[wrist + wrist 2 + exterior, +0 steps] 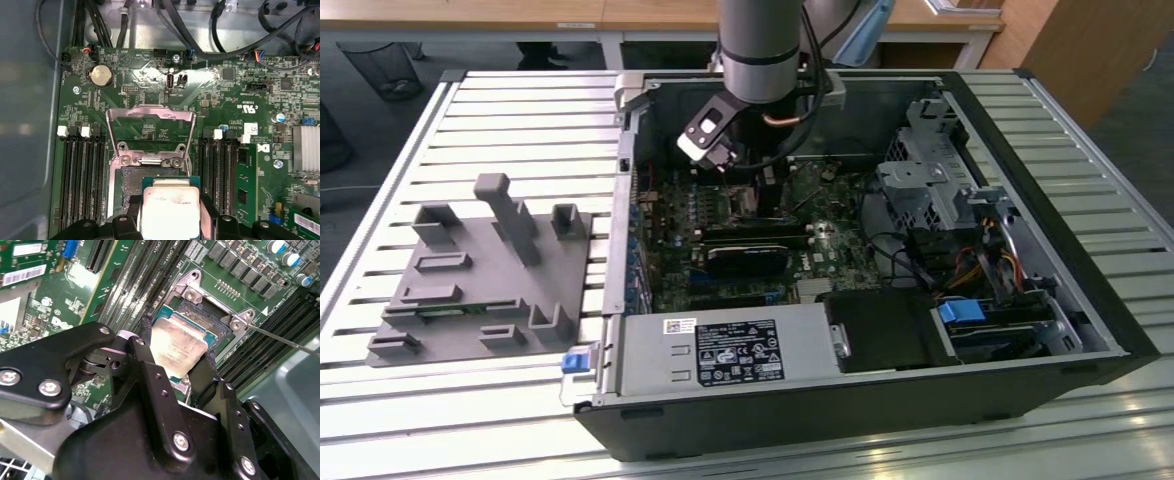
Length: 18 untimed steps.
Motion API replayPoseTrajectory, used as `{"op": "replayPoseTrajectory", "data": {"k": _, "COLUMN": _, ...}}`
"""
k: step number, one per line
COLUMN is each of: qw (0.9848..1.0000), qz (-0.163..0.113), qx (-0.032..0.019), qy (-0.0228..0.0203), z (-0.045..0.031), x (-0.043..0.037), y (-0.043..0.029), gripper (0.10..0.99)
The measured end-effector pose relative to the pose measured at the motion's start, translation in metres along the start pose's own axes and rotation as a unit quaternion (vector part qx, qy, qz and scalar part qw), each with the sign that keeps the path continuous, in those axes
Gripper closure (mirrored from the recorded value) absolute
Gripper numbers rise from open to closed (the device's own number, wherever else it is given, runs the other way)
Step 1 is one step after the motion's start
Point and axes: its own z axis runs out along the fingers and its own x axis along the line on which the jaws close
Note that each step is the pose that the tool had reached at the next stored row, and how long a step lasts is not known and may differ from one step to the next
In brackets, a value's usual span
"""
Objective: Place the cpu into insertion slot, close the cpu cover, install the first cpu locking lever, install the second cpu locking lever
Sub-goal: 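Place the cpu into insertion slot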
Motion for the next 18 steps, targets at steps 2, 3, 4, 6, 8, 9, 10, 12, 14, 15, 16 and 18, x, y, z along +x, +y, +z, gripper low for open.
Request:
{"op": "replayPoseTrajectory", "data": {"k": 2, "qw": 1.0, "qz": 0.001, "qx": -0.0001, "qy": 0.0001, "z": 0.002, "x": 0.0012, "y": -0.0003, "gripper": 0.545}}
{"op": "replayPoseTrajectory", "data": {"k": 3, "qw": 1.0, "qz": 0.002, "qx": -0.0001, "qy": 0.0, "z": 0.0029, "x": 0.0017, "y": -0.0007, "gripper": 0.545}}
{"op": "replayPoseTrajectory", "data": {"k": 4, "qw": 1.0, "qz": 0.003, "qx": 0.0, "qy": -0.0001, "z": 0.0035, "x": 0.0021, "y": -0.001, "gripper": 0.545}}
{"op": "replayPoseTrajectory", "data": {"k": 6, "qw": 1.0, "qz": 0.004, "qx": 0.0, "qy": -0.0003, "z": 0.0045, "x": 0.0032, "y": -0.0016, "gripper": 0.545}}
{"op": "replayPoseTrajectory", "data": {"k": 8, "qw": 1.0, "qz": 0.004, "qx": -0.0001, "qy": -0.0002, "z": 0.0054, "x": 0.0044, "y": -0.0022, "gripper": 0.545}}
{"op": "replayPoseTrajectory", "data": {"k": 9, "qw": 1.0, "qz": 0.004, "qx": -0.0001, "qy": -0.0002, "z": 0.0059, "x": 0.0049, "y": -0.0024, "gripper": 0.545}}
{"op": "replayPoseTrajectory", "data": {"k": 10, "qw": 1.0, "qz": 0.005, "qx": 0.0, "qy": -0.0004, "z": 0.0082, "x": 0.0064, "y": -0.0028, "gripper": 0.545}}
{"op": "replayPoseTrajectory", "data": {"k": 12, "qw": 1.0, "qz": 0.005, "qx": 0.0, "qy": -0.0003, "z": 0.0096, "x": 0.0073, "y": -0.0029, "gripper": 0.545}}
{"op": "replayPoseTrajectory", "data": {"k": 14, "qw": 1.0, "qz": 0.005, "qx": 0.0, "qy": -0.0004, "z": 0.0109, "x": 0.0083, "y": -0.0031, "gripper": 0.545}}
{"op": "replayPoseTrajectory", "data": {"k": 15, "qw": 1.0, "qz": 0.005, "qx": 0.0, "qy": -0.0003, "z": 0.0115, "x": 0.0088, "y": -0.0031, "gripper": 0.545}}
{"op": "replayPoseTrajectory", "data": {"k": 16, "qw": 1.0, "qz": 0.005, "qx": 0.0, "qy": -0.0003, "z": 0.012, "x": 0.0094, "y": -0.0031, "gripper": 0.545}}
{"op": "replayPoseTrajectory", "data": {"k": 18, "qw": 1.0, "qz": 0.005, "qx": -0.0001, "qy": -0.0003, "z": 0.013, "x": 0.0107, "y": -0.0032, "gripper": 0.545}}
